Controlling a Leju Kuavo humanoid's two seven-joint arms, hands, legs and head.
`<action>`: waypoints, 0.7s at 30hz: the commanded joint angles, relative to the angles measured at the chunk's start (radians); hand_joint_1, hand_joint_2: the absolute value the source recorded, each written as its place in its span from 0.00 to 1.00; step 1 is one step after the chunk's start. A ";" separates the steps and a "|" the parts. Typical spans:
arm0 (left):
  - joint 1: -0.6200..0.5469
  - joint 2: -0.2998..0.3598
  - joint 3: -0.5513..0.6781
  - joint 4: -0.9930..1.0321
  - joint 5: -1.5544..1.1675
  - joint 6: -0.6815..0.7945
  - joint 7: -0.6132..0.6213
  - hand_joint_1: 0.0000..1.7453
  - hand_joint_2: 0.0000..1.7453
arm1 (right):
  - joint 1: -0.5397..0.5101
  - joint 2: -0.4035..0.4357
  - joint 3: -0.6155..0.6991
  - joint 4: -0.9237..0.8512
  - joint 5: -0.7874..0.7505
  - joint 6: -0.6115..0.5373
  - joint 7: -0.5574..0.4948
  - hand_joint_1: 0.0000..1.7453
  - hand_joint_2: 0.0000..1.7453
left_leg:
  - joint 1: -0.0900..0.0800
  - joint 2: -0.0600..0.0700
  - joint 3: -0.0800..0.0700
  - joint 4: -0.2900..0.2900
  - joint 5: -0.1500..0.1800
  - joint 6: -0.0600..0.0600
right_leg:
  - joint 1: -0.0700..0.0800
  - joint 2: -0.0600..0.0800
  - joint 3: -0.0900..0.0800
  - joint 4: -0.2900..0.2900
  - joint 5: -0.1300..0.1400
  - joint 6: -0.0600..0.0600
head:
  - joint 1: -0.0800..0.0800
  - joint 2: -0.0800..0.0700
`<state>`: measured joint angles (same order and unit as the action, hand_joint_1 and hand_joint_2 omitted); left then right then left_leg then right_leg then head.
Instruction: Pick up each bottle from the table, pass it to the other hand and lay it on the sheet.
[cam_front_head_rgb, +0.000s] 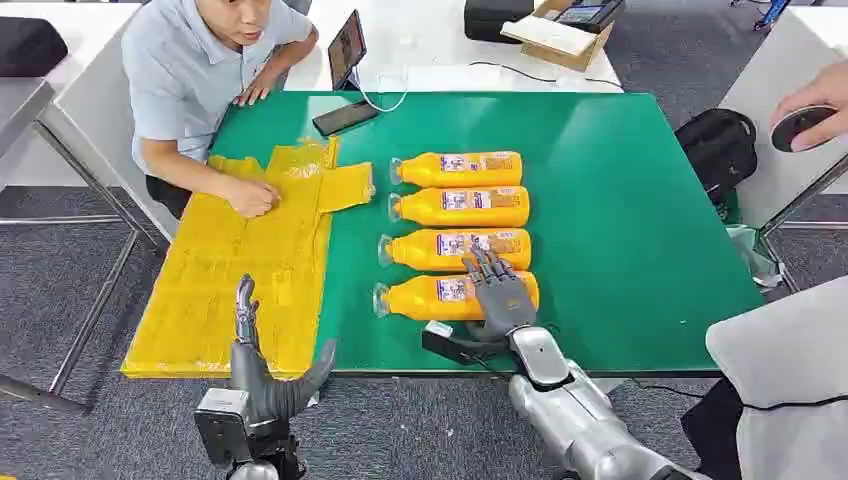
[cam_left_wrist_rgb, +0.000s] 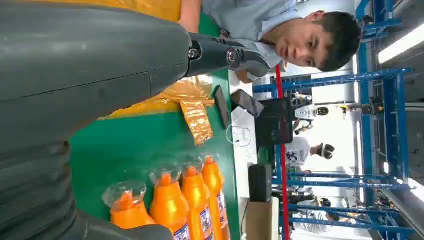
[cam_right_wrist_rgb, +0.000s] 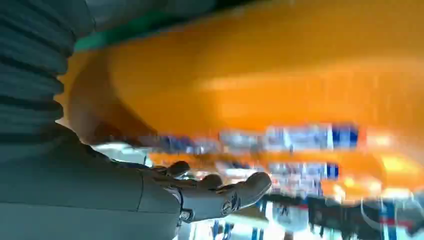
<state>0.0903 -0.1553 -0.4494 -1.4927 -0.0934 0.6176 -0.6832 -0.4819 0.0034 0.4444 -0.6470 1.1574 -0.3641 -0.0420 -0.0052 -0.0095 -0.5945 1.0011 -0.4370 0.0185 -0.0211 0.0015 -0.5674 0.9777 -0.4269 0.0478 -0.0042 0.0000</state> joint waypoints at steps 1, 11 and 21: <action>-0.015 0.003 0.031 0.031 -0.006 -0.013 0.010 0.00 1.00 | -0.041 -0.026 0.073 0.145 -0.011 0.151 0.018 0.98 1.00 | 0.001 -0.001 0.003 -0.001 0.000 -0.001 | 0.001 -0.002 0.004 -0.002 0.000 -0.002 | 0.000 0.000; -0.012 0.001 0.033 0.041 -0.016 -0.011 0.013 0.00 1.00 | -0.006 -0.035 0.069 0.173 -0.038 0.177 0.051 1.00 1.00 | 0.002 -0.004 0.010 -0.002 0.000 -0.002 | 0.002 -0.004 0.011 -0.004 0.000 -0.002 | 0.000 0.000; 0.015 0.003 0.033 0.011 0.028 -0.039 0.037 0.00 1.00 | 0.155 0.022 -0.112 -0.007 -0.380 0.091 -0.275 1.00 1.00 | 0.002 -0.004 0.017 -0.003 -0.003 0.002 | 0.002 -0.004 0.010 -0.007 -0.003 0.000 | 0.000 0.000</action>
<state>0.0962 -0.1553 -0.4345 -1.4927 -0.1133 0.6073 -0.6714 -0.5225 -0.0095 0.4765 -0.5771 1.0172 -0.2453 -0.0990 -0.0050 -0.0103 -0.5791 1.0005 -0.4403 0.0213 -0.0208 0.0015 -0.5606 0.9739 -0.4300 0.0499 -0.0042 0.0000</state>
